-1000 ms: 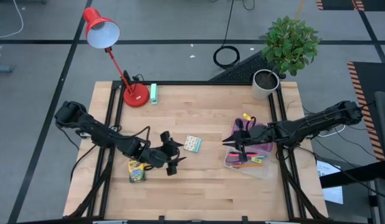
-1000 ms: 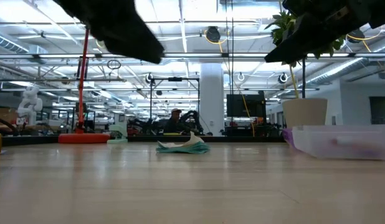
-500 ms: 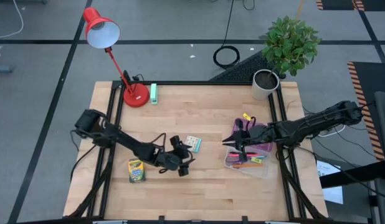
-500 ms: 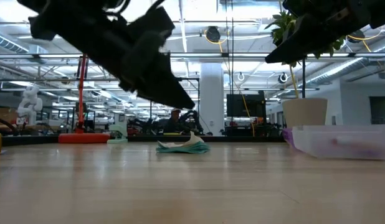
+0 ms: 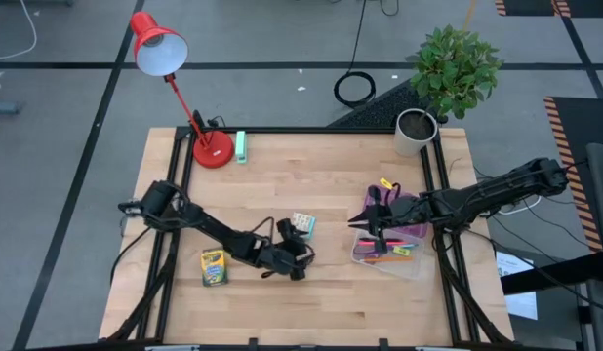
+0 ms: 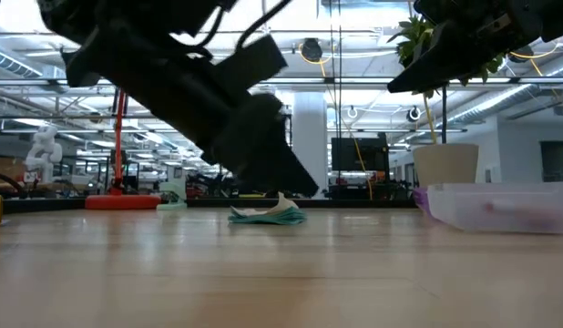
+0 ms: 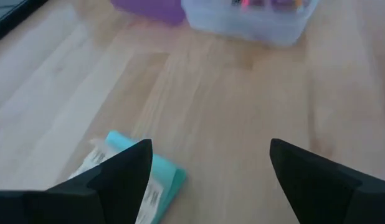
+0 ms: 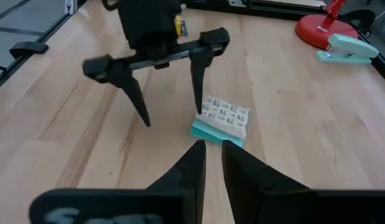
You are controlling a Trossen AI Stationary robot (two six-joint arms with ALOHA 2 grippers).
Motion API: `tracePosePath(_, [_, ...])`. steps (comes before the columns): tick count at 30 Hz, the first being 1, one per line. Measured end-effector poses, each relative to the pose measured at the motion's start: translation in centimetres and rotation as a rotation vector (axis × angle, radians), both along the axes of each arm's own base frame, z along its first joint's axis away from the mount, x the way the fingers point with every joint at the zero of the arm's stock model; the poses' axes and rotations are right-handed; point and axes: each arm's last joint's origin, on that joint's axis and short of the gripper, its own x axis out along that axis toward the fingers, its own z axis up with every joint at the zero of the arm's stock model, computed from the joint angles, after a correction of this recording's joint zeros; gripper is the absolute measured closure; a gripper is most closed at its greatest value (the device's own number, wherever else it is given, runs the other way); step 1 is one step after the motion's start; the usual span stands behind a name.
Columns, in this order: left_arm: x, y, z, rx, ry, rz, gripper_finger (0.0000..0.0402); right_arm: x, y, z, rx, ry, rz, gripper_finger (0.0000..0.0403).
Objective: Pack school essentials
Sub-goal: Put the sticky notes into the supply box
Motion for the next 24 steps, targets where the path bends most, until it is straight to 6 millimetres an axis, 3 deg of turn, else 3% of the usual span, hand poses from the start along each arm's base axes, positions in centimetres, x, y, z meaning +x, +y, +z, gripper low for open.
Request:
tracePosePath(8, [2.3,-0.2,0.6,0.096,0.107,0.091,0.0096,-0.1,0.0,-0.1,0.004,0.012,-0.001,0.0358])
tracePosePath(13, [1.9,0.4,1.2,0.043,0.221,0.154,0.0107,-0.1,0.0,-0.1,0.002,0.012,0.001,0.0358])
tracePosePath(24, [1.1,0.4,0.8,-0.005,0.276,0.197,0.0076,-0.1,0.0,-0.1,0.001,0.014,0.006,0.0358])
